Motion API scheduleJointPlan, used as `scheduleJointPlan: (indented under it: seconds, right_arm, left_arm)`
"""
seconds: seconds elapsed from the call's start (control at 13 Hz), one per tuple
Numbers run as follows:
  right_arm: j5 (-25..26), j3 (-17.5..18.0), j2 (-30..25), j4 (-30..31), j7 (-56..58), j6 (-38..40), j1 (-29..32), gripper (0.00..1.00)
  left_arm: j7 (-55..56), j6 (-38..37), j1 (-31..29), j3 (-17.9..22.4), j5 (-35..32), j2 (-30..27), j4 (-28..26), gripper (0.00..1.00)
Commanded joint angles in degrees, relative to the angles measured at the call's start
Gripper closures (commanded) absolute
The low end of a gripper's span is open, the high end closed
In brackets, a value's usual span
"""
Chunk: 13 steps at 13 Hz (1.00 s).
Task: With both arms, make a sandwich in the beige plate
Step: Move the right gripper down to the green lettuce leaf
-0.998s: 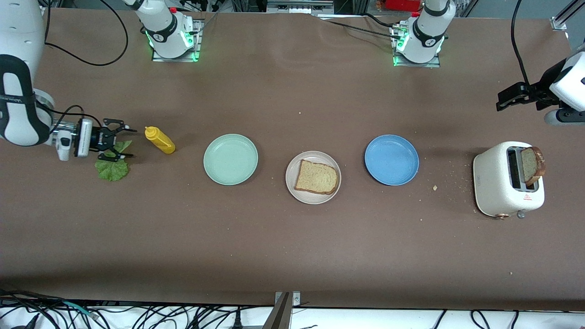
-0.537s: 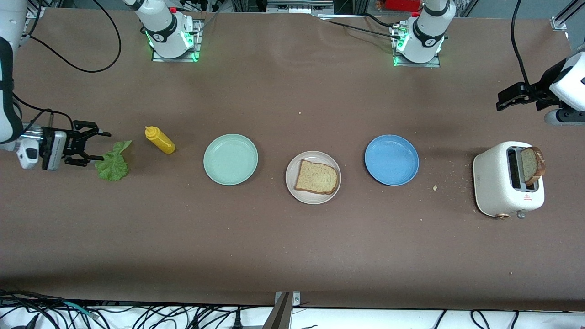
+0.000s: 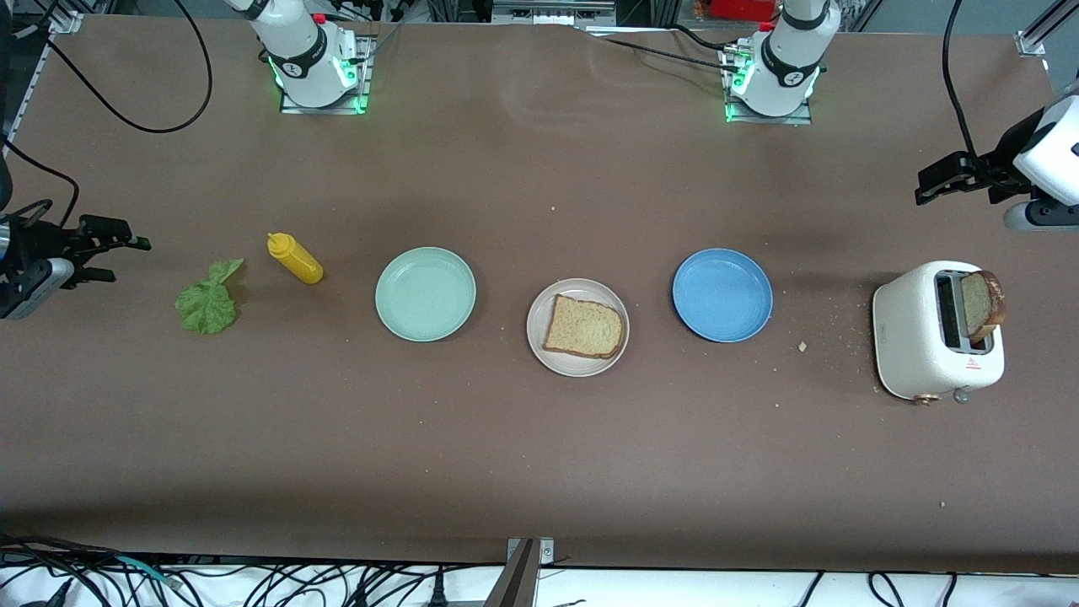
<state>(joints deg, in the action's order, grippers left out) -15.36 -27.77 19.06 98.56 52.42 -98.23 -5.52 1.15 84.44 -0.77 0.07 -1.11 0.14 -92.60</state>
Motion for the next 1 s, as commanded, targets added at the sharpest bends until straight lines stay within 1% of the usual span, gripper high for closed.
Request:
scheduleJointPlan:
  seconds: [0.0, 0.08, 0.15, 0.38, 0.54, 0.69, 0.77, 0.92]
  right_arm:
    - [8.7, 0.3, -0.9, 0.8, -13.3, -4.0, -3.2, 0.02]
    - [11.6, 0.3, -0.7, 1.9, -18.0, -6.2, -4.1, 0.02]
    - [12.3, 0.3, -0.6, 3.7, -20.2, -9.1, -4.5, 0.02]
    - [12.3, 0.4, -0.5, 11.2, -22.3, -19.9, -4.9, 0.02]
    - [12.1, 0.6, -0.3, 15.7, -22.7, -25.4, -5.1, 0.02]
    - [12.1, 0.7, -0.2, 20.5, -25.6, -31.4, -5.3, 0.02]
    - [12.1, 0.7, 0.3, 21.8, -27.3, -32.8, -6.0, 0.02]
    - [11.5, 0.7, 1.8, 22.4, -28.2, -34.4, -6.4, 0.02]
  left_arm:
    - [0.6, -0.8, 0.2, -0.3, -2.4, -0.3, 0.4, 0.00]
    - [0.6, -0.7, 0.2, -0.3, -2.4, -0.2, 0.4, 0.00]
    - [0.6, -0.7, 0.2, -0.3, -2.4, -0.2, 0.4, 0.00]
    - [0.6, -0.8, 0.2, -0.3, -2.4, -0.2, 0.4, 0.00]
    - [0.6, -0.7, 0.2, -0.2, -2.4, -0.2, 0.4, 0.00]
    - [0.6, -0.7, 0.2, -0.2, -2.4, -0.2, 0.4, 0.00]
    - [0.6, -0.7, 0.2, -0.2, -2.4, -0.2, 0.5, 0.00]
    - [0.6, -0.6, 0.2, -0.2, -2.4, 0.0, 0.5, 0.00]
